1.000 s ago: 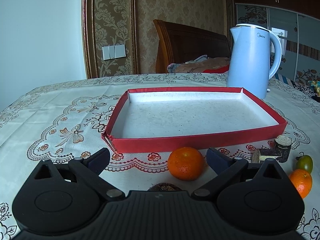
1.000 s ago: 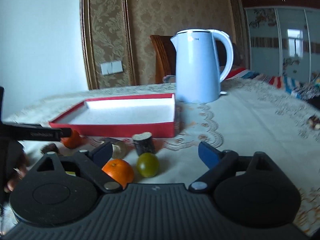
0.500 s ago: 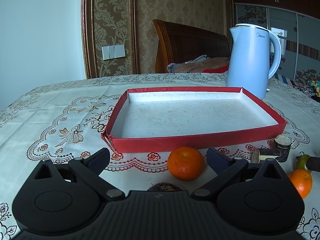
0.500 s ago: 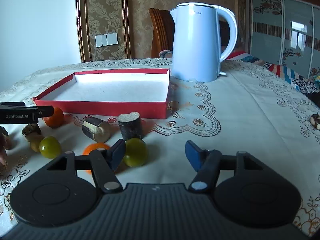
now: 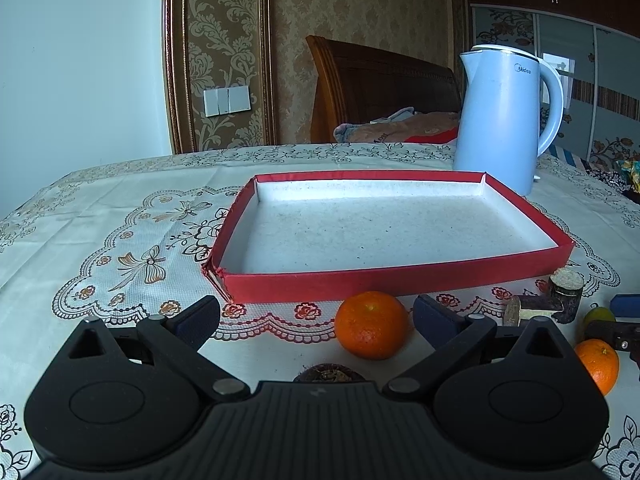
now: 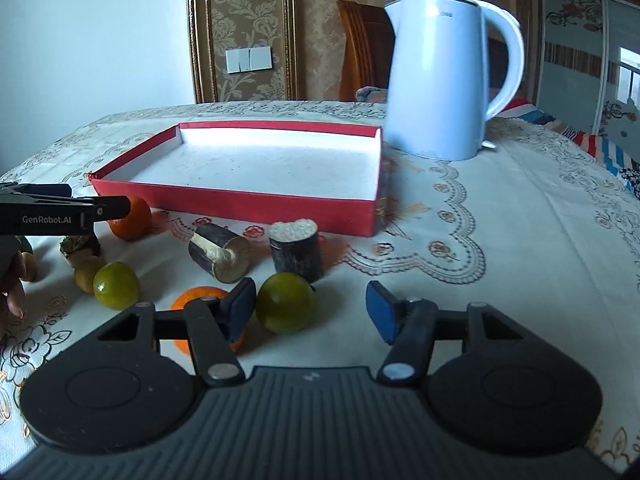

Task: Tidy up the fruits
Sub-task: 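Grasp the small green fruit with the right tool while the left grasps the cucumber slice, then carry both pieces into the red tray and open the right tool over it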

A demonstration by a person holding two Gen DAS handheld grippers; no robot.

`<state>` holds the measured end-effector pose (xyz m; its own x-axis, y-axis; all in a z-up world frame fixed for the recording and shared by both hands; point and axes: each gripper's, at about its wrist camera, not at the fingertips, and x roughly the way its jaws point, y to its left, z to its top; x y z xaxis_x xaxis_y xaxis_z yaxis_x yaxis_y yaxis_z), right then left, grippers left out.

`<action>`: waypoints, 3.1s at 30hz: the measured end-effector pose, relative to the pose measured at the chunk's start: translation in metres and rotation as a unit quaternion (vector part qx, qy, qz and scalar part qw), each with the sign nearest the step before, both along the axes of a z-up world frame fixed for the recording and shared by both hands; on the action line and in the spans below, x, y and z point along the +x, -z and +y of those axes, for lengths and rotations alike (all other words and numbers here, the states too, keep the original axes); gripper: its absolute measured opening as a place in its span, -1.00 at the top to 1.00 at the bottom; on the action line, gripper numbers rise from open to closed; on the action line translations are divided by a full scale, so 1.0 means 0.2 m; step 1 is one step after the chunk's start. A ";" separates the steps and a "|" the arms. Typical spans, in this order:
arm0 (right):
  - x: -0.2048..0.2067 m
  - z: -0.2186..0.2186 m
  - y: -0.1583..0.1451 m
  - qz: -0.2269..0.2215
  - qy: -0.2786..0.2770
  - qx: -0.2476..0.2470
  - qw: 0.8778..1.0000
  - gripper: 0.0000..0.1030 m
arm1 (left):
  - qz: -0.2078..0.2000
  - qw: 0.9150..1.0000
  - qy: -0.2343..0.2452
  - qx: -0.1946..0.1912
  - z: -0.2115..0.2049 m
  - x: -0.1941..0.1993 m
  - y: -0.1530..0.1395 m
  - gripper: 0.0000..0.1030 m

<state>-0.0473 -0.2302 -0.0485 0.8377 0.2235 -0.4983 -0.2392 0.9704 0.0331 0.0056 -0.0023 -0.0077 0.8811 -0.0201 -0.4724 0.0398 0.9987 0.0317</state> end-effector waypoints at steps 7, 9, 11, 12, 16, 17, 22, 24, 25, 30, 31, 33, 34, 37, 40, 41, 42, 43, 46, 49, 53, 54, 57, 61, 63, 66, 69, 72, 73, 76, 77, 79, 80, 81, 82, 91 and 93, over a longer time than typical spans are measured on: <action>0.00 0.00 0.01 0.004 -0.016 0.027 1.000 0.41 | -0.017 1.000 -0.004 0.000 0.01 -0.04 -0.03 -1.00; 0.01 0.00 0.01 0.002 -0.016 0.034 0.999 0.41 | -0.031 1.000 -0.006 0.003 0.03 -0.07 -0.07 -1.00; 0.00 -0.02 0.02 0.001 -0.014 0.047 0.999 0.41 | -0.035 0.999 -0.010 -0.016 0.11 -0.13 -0.11 -1.00; 0.00 -0.03 0.02 0.001 -0.015 0.053 0.998 0.41 | -0.036 0.999 -0.009 -0.027 0.15 -0.16 -0.13 -1.00; 0.01 -0.04 0.03 0.002 -0.017 0.062 0.998 0.41 | -0.027 0.997 -0.021 -0.066 0.36 -0.30 -0.18 -1.00; 0.01 -0.03 0.03 0.001 -0.017 0.060 0.998 0.41 | -0.025 0.997 -0.024 -0.069 0.40 -0.31 -0.18 -1.00; 0.02 -0.06 0.04 0.008 -0.020 0.077 0.997 0.40 | -0.003 0.997 -0.040 -0.060 0.50 -0.40 -0.14 -1.00; 0.03 -0.06 0.04 0.012 -0.023 0.083 0.996 0.40 | 0.002 0.998 -0.042 -0.041 0.47 -0.43 -0.10 -1.00; 0.03 -0.06 0.04 0.013 -0.023 0.082 0.996 0.40 | 0.009 0.998 -0.049 -0.028 0.46 -0.43 -0.08 -1.00; 0.03 -0.05 0.04 0.013 -0.024 0.076 0.997 0.40 | 0.033 0.999 -0.034 0.002 0.40 -0.45 -0.01 -1.00; 0.03 -0.05 0.04 0.014 -0.024 0.077 0.997 0.40 | 0.030 0.999 -0.035 0.019 0.39 -0.46 -0.01 -1.00; 0.03 -0.05 0.04 0.015 -0.025 0.079 0.996 0.40 | 0.026 0.997 -0.044 0.059 0.39 -0.48 0.00 -1.00; 0.03 -0.05 0.04 0.015 -0.025 0.079 0.996 0.40 | 0.026 0.995 -0.054 0.080 0.39 -0.48 0.00 -1.00; 0.03 -0.05 0.05 0.015 -0.025 0.080 0.996 0.41 | 0.033 0.991 -0.067 0.108 0.44 -0.45 0.01 -1.00; 0.03 -0.05 0.05 0.015 -0.025 0.079 0.996 0.41 | 0.046 0.992 -0.039 0.111 0.43 -0.40 0.03 -1.00; 0.03 -0.05 0.05 0.015 -0.025 0.079 0.996 0.41 | 0.052 0.991 -0.032 0.115 0.42 -0.38 0.04 -1.00; 0.03 -0.05 0.05 0.015 -0.025 0.079 0.996 0.41 | 0.053 0.991 -0.027 0.118 0.41 -0.36 0.05 -1.00; 0.03 -0.05 0.05 0.015 -0.025 0.080 0.996 0.41 | 0.050 0.991 -0.023 0.120 0.40 -0.35 0.05 -1.00; 0.03 -0.05 0.05 0.016 -0.024 0.082 0.996 0.41 | 0.052 0.992 -0.009 0.114 0.41 -0.33 0.05 -0.99; 0.03 -0.06 0.05 0.017 -0.024 0.083 0.996 0.41 | 0.053 0.994 0.007 0.096 0.43 -0.30 0.05 -0.98; 0.03 -0.06 0.05 0.017 -0.024 0.083 0.996 0.41 | 0.059 0.995 0.027 0.080 0.44 -0.28 0.06 -0.70; 0.03 -0.06 0.05 0.017 -0.024 0.083 0.996 0.41 | 0.058 0.995 0.031 0.080 0.43 -0.29 0.06 -0.62; 0.03 -0.06 0.05 0.017 -0.024 0.083 0.996 0.41 | 0.056 0.995 0.042 0.078 0.42 -0.31 0.06 -0.31; 0.03 -0.06 0.05 0.016 -0.024 0.082 0.996 0.41 | 0.057 0.993 0.062 0.076 0.39 -0.32 0.05 0.07; 0.03 -0.06 0.05 0.016 -0.024 0.081 0.996 0.41 | 0.059 0.993 0.070 0.076 0.38 -0.32 0.05 0.28; 0.03 -0.05 0.05 0.013 -0.024 0.075 0.997 0.41 | 0.061 0.993 0.072 0.074 0.37 -0.33 0.05 0.37; 0.02 -0.04 0.05 0.010 -0.021 0.069 0.997 0.41 | 0.062 0.994 0.064 0.066 0.37 -0.33 0.04 0.42; 0.01 -0.04 0.04 0.004 -0.020 0.064 0.998 0.41 | 0.061 0.995 0.056 0.061 0.37 -0.33 0.03 0.46; 0.01 -0.03 0.04 0.002 -0.020 0.063 0.998 0.41 | 0.060 0.995 0.051 0.063 0.37 -0.33 0.02 0.46; -0.01 -0.04 0.03 -0.008 -0.015 0.061 0.998 0.41 | 0.057 0.996 0.040 0.056 0.39 -0.32 0.00 0.46; -0.02 -0.04 0.03 -0.013 -0.014 0.060 0.998 0.41 | 0.057 0.996 0.036 0.051 0.40 -0.31 -0.01 0.46; -0.04 -0.03 0.02 -0.022 -0.010 0.056 0.998 0.41 | 0.058 0.997 0.032 0.042 0.41 -0.29 -0.02 0.46; -0.04 -0.03 0.02 -0.024 -0.009 0.054 0.998 0.41 | 0.057 0.997 0.030 0.038 0.41 -0.28 -0.03 0.46; -0.04 -0.03 0.01 -0.026 -0.008 0.051 0.998 0.41 | 0.057 0.997 0.028 0.034 0.40 -0.28 -0.04 0.46; -0.04 -0.03 0.01 -0.028 -0.005 0.049 0.998 0.41 | 0.057 0.998 0.026 0.031 0.39 -0.27 -0.04 0.46; -0.02 -0.01 -0.07 -0.050 0.020 0.049 0.997 0.41 | 0.042 0.998 0.041 0.004 0.23 -0.18 -0.12 0.46; 0.00 0.01 -0.10 -0.053 0.026 0.044 0.997 0.41 | 0.038 0.998 0.045 -0.003 0.18 -0.15 -0.14 0.46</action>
<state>-0.0477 -0.2282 -0.0287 0.8966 0.2162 -0.3866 -0.1944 0.9763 0.0950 -0.0240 0.0340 0.0199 0.8367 -0.1010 -0.5383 0.1319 0.9911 0.0191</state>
